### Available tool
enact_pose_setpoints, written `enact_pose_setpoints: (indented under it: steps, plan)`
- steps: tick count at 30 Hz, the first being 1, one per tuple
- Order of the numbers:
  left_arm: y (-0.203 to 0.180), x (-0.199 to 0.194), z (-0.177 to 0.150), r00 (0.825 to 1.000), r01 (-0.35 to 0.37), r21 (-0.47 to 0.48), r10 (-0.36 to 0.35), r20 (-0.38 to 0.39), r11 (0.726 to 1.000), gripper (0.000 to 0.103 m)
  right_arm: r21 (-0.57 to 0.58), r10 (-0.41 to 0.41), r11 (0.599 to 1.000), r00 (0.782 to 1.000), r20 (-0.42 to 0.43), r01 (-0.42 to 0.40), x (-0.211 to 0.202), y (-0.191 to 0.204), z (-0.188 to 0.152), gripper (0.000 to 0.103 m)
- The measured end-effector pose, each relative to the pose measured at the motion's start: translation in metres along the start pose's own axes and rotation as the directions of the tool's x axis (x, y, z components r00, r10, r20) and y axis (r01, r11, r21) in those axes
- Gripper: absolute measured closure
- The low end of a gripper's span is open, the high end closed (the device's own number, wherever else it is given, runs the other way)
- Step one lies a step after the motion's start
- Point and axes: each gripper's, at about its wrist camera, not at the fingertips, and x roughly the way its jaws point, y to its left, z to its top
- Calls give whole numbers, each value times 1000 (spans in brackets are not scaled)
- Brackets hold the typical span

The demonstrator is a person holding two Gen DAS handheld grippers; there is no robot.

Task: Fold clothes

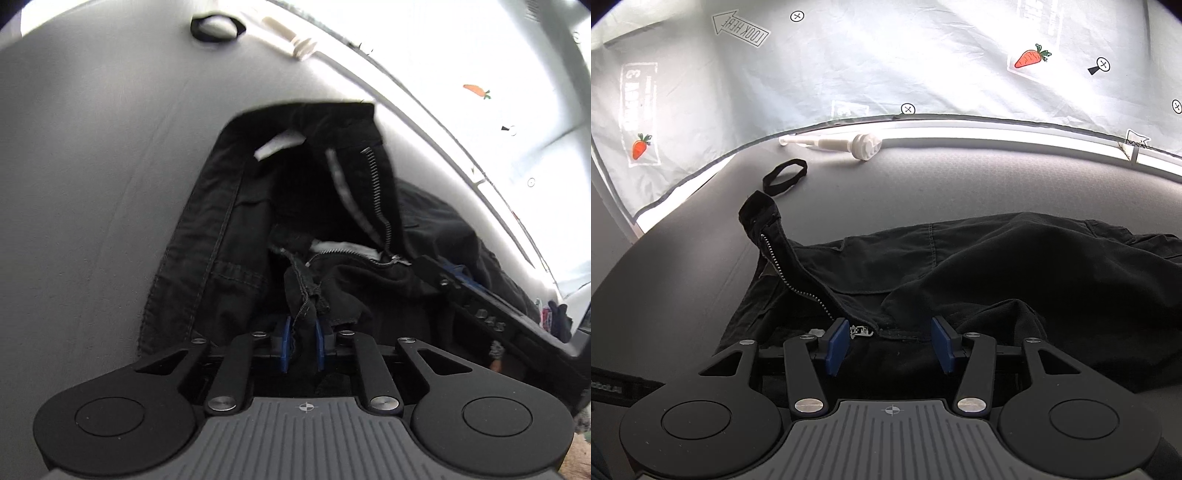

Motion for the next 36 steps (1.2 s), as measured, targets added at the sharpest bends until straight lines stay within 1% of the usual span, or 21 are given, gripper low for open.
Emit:
enact_pose_setpoints:
  steps: [2, 5, 6, 11, 14, 15, 16, 17, 19, 21, 23, 25, 26, 28, 30, 31, 33, 36]
  plan:
    - [-8, -20, -3, 999, -24, 4, 24, 24, 1000, 88, -2, 9, 1000, 1000, 4, -9, -5, -1, 1, 37]
    - [-5, -31, -9, 998, -65, -12, 65, 13, 998, 89, 7, 36, 999, 999, -2, -36, -11, -2, 0, 34]
    - [-4, -32, -13, 996, -94, -9, 94, 4, 996, 89, 6, 46, 999, 999, -9, -46, -11, -2, -1, 34]
    - [10, -21, -31, 986, -167, -27, 167, -12, 986, 89, -10, 89, 996, 994, -56, -90, -9, 4, -10, 30]
    - [10, -7, -30, 980, -200, 12, 201, -15, 980, 86, -39, 99, 994, 993, -59, -101, -10, 12, -14, 27]
    - [9, -8, -27, 980, -199, 20, 199, -7, 980, 85, -48, 99, 994, 993, -57, -102, -12, 14, -15, 26]
    - [8, -12, -24, 983, -182, 33, 182, -3, 983, 85, -59, 99, 993, 994, -53, -102, -13, 16, -14, 25]
    - [9, -16, -21, 987, -162, 45, 162, 4, 986, 81, -69, 99, 992, 994, -48, -103, -13, 18, -13, 25]
    - [18, -27, -16, 995, -98, 18, 98, 20, 995, 78, -105, 102, 989, 994, -32, -105, -15, 22, -7, 24]
    - [32, -40, -15, 997, -69, -25, 70, 43, 997, 74, -152, 117, 981, 993, -17, -119, -14, 28, -1, 24]
    - [46, -48, -11, 991, -119, -52, 121, 57, 992, 71, -200, 158, 967, 987, -15, -158, -11, 36, 6, 24]
    - [54, -40, -10, 979, -202, -63, 204, 24, 977, 71, -224, 203, 953, 978, -37, -206, -6, 43, 10, 24]
    - [58, -38, -9, 976, -219, -69, 220, 5, 973, 71, -230, 223, 946, 973, -54, -230, -4, 47, 11, 24]
    - [63, -29, -10, 976, -218, -75, 216, -33, 973, 71, -280, 285, 911, 953, -105, -303, 1, 64, 9, 25]
    - [65, -18, -13, 980, -186, -69, 180, -87, 980, 71, -332, 308, 882, 942, -131, -334, 1, 79, 5, 25]
    - [65, -14, -13, 981, -171, -66, 163, -107, 983, 71, -362, 313, 866, 939, -146, -345, 1, 87, 2, 25]
    - [63, -7, -14, 977, -164, -54, 154, -144, 985, 70, -390, 286, 860, 944, -164, -328, 2, 96, -3, 25]
    - [58, 4, -19, 962, -172, 10, 170, -213, 985, 68, -434, 230, 853, 955, -185, -290, 2, 104, -12, 25]
